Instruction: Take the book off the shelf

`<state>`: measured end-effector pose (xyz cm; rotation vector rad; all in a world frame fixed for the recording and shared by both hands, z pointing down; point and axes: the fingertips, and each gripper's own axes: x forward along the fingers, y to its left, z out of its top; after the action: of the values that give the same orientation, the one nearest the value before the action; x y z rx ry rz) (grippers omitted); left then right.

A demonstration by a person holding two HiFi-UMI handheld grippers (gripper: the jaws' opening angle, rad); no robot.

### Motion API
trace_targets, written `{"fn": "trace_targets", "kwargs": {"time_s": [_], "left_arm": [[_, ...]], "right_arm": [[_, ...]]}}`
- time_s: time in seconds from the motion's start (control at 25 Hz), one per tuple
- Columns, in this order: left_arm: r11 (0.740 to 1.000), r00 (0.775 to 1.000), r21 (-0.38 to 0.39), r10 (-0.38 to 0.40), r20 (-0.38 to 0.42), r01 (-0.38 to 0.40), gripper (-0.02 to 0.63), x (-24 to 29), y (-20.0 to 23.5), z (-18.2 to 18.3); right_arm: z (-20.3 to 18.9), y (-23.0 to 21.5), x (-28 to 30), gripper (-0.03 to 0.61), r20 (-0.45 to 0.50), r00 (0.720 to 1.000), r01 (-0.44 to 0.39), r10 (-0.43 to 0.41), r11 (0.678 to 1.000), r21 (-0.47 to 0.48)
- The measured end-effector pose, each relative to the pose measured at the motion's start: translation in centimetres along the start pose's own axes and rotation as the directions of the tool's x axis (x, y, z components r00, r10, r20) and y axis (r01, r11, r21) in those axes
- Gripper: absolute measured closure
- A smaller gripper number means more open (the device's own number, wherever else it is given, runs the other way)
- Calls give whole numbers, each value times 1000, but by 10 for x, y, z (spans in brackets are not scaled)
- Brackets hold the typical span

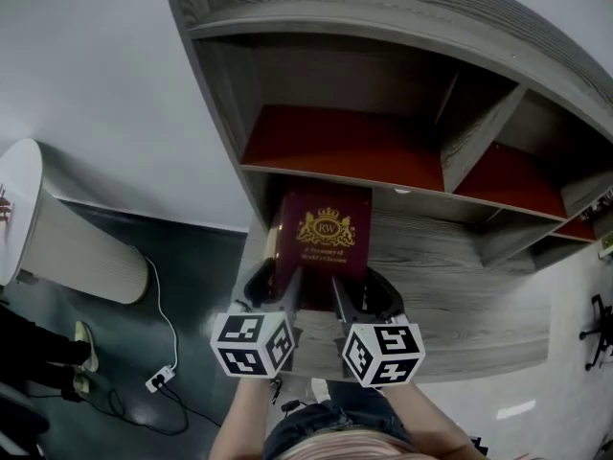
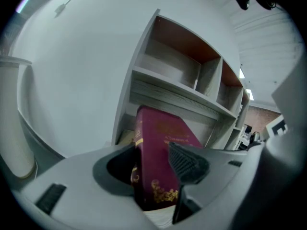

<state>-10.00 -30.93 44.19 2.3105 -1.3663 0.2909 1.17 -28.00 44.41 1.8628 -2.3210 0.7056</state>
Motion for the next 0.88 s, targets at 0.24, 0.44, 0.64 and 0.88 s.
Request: {"fn": "trace_targets", "kwargs": {"time_s": [0.24,0.44,0.64,0.88], "left_arm": [[1000,999,1,-3,49,3,394,-19,-12,1],[999,997,37,-1,72,-2,394,-33,-24,5],[999,996,47,-5,94,1,394,-48,-33,5],[999,994,53,-14,109,8,394,-65,-44,0]], "right_arm": [[6,5,-21,360,42,999,-9,10,1000,-26],[9,7,-37,362,71,997,-12,13,1000,-22],[9,11,-54,362,93,995,-15,18,1000,-27],[6,14,-76,362,115,993,-11,15,999,-32]]}}
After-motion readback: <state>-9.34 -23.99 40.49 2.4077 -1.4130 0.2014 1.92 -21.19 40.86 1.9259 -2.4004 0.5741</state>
